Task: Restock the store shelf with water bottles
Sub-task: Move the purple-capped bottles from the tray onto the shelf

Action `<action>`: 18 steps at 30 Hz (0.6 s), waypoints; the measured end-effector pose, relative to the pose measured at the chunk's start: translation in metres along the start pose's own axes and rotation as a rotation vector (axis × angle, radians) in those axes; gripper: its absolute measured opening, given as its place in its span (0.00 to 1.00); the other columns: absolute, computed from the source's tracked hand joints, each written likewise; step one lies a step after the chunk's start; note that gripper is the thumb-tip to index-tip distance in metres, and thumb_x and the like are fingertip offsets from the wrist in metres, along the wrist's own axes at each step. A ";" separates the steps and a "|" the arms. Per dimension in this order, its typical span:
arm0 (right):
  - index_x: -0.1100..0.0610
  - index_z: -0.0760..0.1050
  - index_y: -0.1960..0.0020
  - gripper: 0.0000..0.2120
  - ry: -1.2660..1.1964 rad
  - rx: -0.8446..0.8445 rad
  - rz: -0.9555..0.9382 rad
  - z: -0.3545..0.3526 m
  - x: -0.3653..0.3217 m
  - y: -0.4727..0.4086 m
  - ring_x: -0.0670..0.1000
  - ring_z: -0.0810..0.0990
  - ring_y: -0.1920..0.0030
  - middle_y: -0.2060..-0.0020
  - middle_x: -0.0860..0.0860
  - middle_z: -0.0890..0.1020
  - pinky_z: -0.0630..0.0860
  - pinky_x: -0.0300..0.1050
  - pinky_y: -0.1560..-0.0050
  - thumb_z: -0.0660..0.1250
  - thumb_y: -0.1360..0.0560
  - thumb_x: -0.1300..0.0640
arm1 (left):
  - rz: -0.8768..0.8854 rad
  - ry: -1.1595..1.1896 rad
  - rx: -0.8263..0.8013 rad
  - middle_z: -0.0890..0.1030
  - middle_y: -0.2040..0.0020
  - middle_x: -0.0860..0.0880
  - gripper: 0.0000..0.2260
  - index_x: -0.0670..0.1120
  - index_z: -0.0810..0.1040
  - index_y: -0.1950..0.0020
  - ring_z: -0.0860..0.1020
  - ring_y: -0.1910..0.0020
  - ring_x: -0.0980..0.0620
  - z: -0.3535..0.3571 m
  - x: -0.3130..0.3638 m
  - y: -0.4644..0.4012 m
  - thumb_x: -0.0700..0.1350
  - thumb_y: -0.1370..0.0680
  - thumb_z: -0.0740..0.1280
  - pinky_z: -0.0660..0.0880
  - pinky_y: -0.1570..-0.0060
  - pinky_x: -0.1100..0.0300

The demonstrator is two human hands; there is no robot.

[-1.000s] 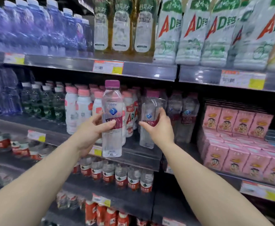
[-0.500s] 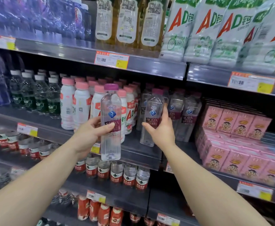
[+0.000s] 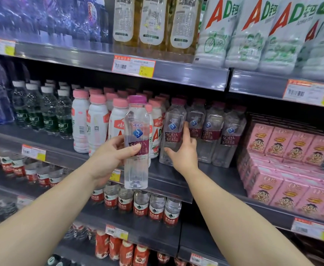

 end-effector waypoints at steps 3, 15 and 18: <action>0.38 0.42 0.23 0.49 0.002 0.004 -0.004 0.002 0.001 -0.003 0.52 0.74 0.45 0.36 0.54 0.65 0.72 0.42 0.49 0.74 0.28 0.53 | 0.002 -0.008 -0.001 0.84 0.43 0.47 0.30 0.49 0.80 0.40 0.81 0.43 0.46 -0.002 -0.001 -0.001 0.57 0.40 0.76 0.77 0.41 0.44; 0.37 0.47 0.23 0.44 -0.136 -0.026 -0.057 -0.031 -0.008 0.012 0.52 0.76 0.43 0.35 0.53 0.68 0.76 0.46 0.42 0.73 0.28 0.46 | -0.001 -0.018 -0.011 0.83 0.42 0.47 0.26 0.49 0.78 0.38 0.81 0.42 0.46 0.015 0.004 0.003 0.50 0.34 0.79 0.78 0.43 0.46; 0.33 0.52 0.26 0.38 -0.333 -0.262 -0.097 -0.047 -0.028 0.030 0.49 0.79 0.45 0.38 0.48 0.73 0.82 0.51 0.51 0.70 0.28 0.43 | 0.024 -0.044 -0.042 0.84 0.43 0.49 0.21 0.52 0.78 0.40 0.81 0.42 0.48 0.031 0.013 0.003 0.48 0.32 0.77 0.76 0.40 0.48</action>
Point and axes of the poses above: each hand's wrist, its own y-axis away from the middle knuckle, its own z-axis out of the palm, x = y × z, the point moved 5 cm from there along -y, towards the middle knuckle
